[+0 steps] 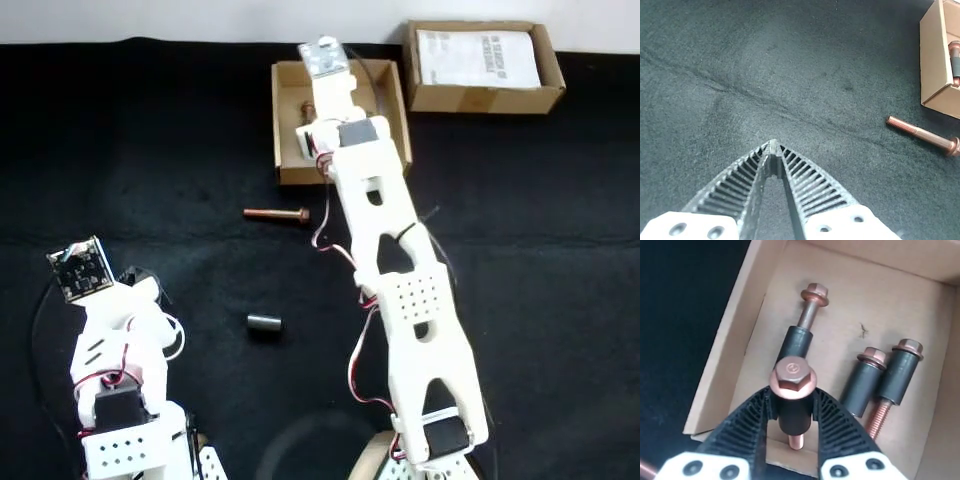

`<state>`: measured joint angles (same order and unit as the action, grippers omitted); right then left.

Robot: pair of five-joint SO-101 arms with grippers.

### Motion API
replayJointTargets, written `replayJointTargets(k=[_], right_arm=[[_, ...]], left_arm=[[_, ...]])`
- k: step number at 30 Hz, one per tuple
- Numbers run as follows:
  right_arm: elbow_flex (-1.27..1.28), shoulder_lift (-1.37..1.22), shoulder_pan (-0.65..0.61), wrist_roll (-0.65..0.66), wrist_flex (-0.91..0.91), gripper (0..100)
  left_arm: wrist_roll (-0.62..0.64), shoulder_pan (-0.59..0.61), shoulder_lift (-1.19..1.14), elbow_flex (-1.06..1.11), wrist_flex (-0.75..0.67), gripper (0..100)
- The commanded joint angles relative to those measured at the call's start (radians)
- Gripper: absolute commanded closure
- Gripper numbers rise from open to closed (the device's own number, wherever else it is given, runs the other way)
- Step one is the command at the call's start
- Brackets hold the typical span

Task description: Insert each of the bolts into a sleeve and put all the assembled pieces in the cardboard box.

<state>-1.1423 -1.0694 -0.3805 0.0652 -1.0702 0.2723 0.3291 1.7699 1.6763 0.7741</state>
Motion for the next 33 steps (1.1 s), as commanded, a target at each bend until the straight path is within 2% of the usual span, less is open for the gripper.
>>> replayJointTargets(k=[1,3,8,10,15,20,22,24,25,28,33], right_arm=[[-0.088,-0.008,-0.01,0.02,-0.01,98.6],[-0.104,-0.01,-0.012,0.02,-0.021,93.6],[-0.186,0.008,-0.013,0.02,-0.122,63.9],[-0.234,0.01,-0.015,0.02,-0.159,59.5],[-0.443,0.015,-0.016,0.014,-0.318,59.5],[-0.645,0.045,-0.068,0.012,-0.661,59.6],[-0.621,0.097,-0.076,-0.029,-0.694,61.1],[-0.601,0.159,-0.062,-0.132,-0.694,66.4],[-0.59,0.188,-0.062,-0.143,-0.696,69.4],[-0.486,0.286,-0.077,-0.141,-0.696,76.4],[-0.093,0.53,-0.13,-0.126,-0.696,77.2]], left_arm=[[0.005,-0.01,0.036,0.019,0.003,99],[0.005,-0.01,0.036,0.019,0.003,99],[0.002,-0.01,0.036,0.019,0.003,99],[0.002,-0.01,0.036,0.019,0.005,99],[-0.002,-0.01,0.036,0.019,0.006,99],[-0.002,-0.01,0.036,0.019,0.006,99],[-0.002,-0.01,0.036,0.019,0.006,99],[-0.002,-0.01,0.036,0.019,0.006,99],[-0.002,-0.01,0.036,0.019,0.008,99],[-0.002,-0.01,0.036,0.019,0.008,99],[-0.002,-0.01,0.036,0.019,0.008,99]])
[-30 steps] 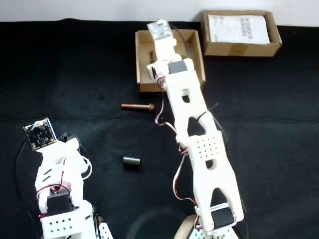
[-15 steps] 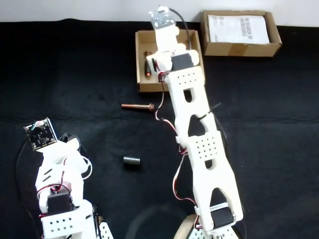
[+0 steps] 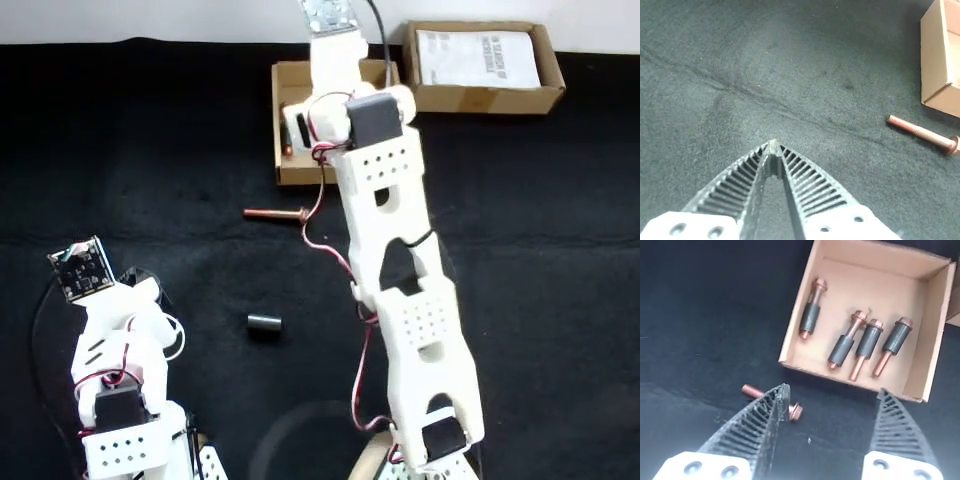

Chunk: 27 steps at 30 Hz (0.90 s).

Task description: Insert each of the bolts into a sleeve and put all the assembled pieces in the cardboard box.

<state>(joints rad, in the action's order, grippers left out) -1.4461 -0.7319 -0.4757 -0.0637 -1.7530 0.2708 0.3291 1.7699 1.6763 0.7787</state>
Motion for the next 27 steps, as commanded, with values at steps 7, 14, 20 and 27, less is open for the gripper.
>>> replayJointTargets(k=[7,14,20,27], right_arm=[[0.822,0.553,-0.147,0.143,-0.01,77.2],[1.112,0.665,-0.157,0.307,-0.01,77.2],[1.277,0.667,-0.16,0.503,-0.01,77.2],[1.382,0.662,-0.237,0.637,-0.01,77.2]], left_arm=[[0.0,-0.01,0.036,0.019,0.003,99],[0.0,-0.01,0.036,0.019,0.003,99],[0.0,-0.01,0.036,0.019,0.003,99],[0.0,-0.01,0.036,0.019,0.003,99]])
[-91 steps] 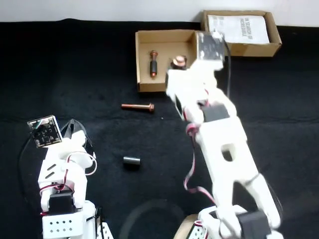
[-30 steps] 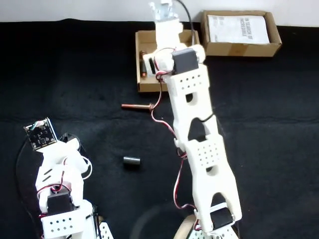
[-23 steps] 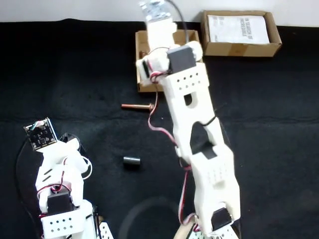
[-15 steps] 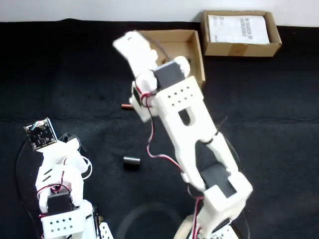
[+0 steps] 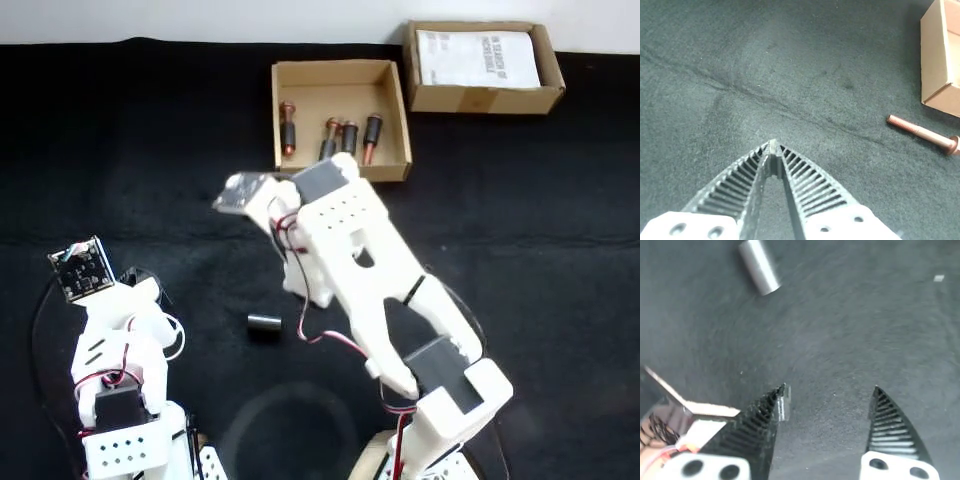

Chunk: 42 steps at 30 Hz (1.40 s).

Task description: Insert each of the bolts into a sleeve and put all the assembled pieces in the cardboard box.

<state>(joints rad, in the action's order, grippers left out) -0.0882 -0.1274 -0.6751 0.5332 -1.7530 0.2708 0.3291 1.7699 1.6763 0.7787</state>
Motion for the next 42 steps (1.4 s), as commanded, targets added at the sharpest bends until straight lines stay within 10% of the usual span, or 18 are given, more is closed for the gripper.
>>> replayJointTargets(k=[1,42], right_arm=[[0.035,0.058,-0.056,0.051,-0.01,77.2],[-0.349,-0.473,-0.338,0.052,0.028,77.4]], left_arm=[[0.0,-0.01,0.036,0.019,0.003,99],[-0.003,0.036,0.039,0.019,0.038,99]])
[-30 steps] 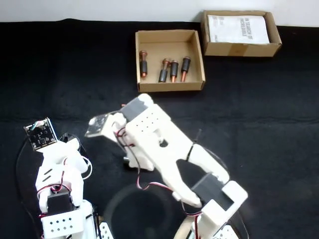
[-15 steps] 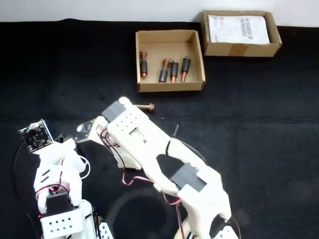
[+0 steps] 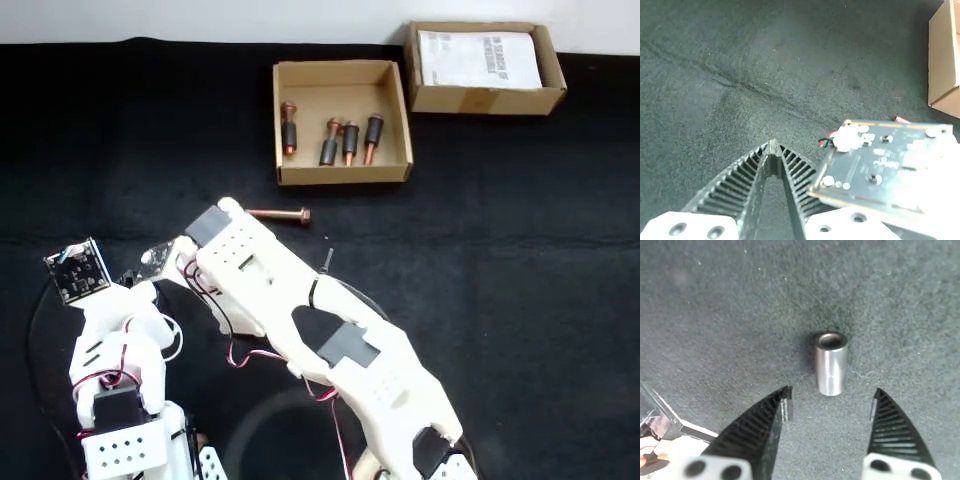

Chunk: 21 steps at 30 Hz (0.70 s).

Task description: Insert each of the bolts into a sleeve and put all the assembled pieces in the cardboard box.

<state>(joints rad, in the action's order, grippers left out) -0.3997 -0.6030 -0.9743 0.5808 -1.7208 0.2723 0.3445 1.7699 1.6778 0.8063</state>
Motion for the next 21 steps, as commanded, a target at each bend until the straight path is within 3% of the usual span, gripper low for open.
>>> replayJointTargets(k=[1,4,7,13,21], right_arm=[[-0.039,0.005,-0.038,0.005,-0.004,77.4],[-0.056,0.01,-0.021,0.005,-0.012,77.4],[-0.133,0.007,0.005,0.011,-0.039,77.4],[-0.246,0.001,0.036,0.014,-0.039,77.4],[-0.205,-0.004,0.041,0.06,-0.039,77.4]], left_arm=[[-0.005,0.036,0.039,0.018,0.017,99],[-0.005,0.113,0.039,0.018,0.021,99],[-0.006,0.265,0.039,0.013,0.092,99],[-0.138,0.526,0.041,-0.015,0.153,99],[-0.204,0.688,0.039,0.01,0.157,99]])
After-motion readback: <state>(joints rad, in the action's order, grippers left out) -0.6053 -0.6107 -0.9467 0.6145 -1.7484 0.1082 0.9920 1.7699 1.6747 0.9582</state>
